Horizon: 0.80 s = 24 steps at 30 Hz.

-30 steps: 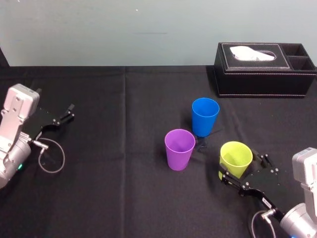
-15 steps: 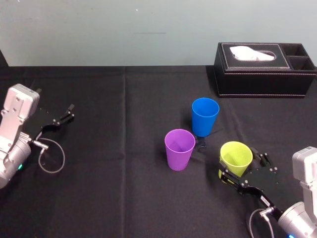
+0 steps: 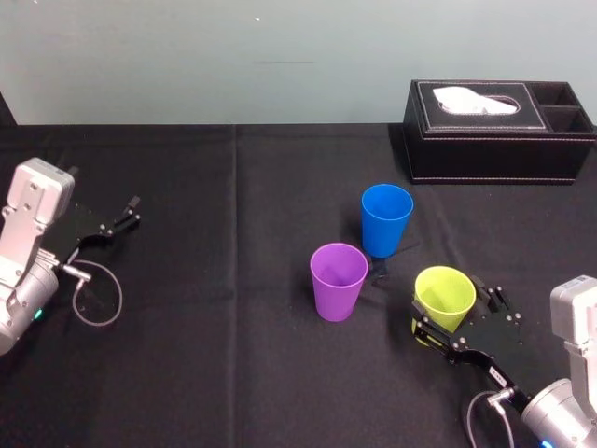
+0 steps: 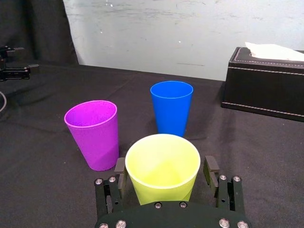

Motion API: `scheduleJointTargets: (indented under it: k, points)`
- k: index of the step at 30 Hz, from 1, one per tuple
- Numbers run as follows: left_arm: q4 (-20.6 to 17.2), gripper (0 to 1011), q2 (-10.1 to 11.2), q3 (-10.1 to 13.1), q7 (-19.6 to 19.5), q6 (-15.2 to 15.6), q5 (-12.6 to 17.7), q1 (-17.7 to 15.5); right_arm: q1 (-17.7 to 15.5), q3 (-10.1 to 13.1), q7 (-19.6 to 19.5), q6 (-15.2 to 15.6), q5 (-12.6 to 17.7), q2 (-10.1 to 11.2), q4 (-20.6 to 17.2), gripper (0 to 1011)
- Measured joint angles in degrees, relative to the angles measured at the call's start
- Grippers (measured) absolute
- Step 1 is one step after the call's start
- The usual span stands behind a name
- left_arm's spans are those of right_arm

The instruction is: Stack the three plastic cups sequentially using one hand.

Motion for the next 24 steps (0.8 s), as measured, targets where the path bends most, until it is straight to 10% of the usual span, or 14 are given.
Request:
scheduleJointTargets:
  k: [15,24]
  points:
    - [0.0,1011,0.0,0.0,0.0,0.0,0.0,0.0,0.1,0.4,0.6,0.1,-0.6,-0.6,0.2,1003]
    - [0.0,1011,0.0,0.0,0.0,0.0,0.0,0.0,0.1,0.3,0.5,0.2,-0.5,-0.5,0.2,808]
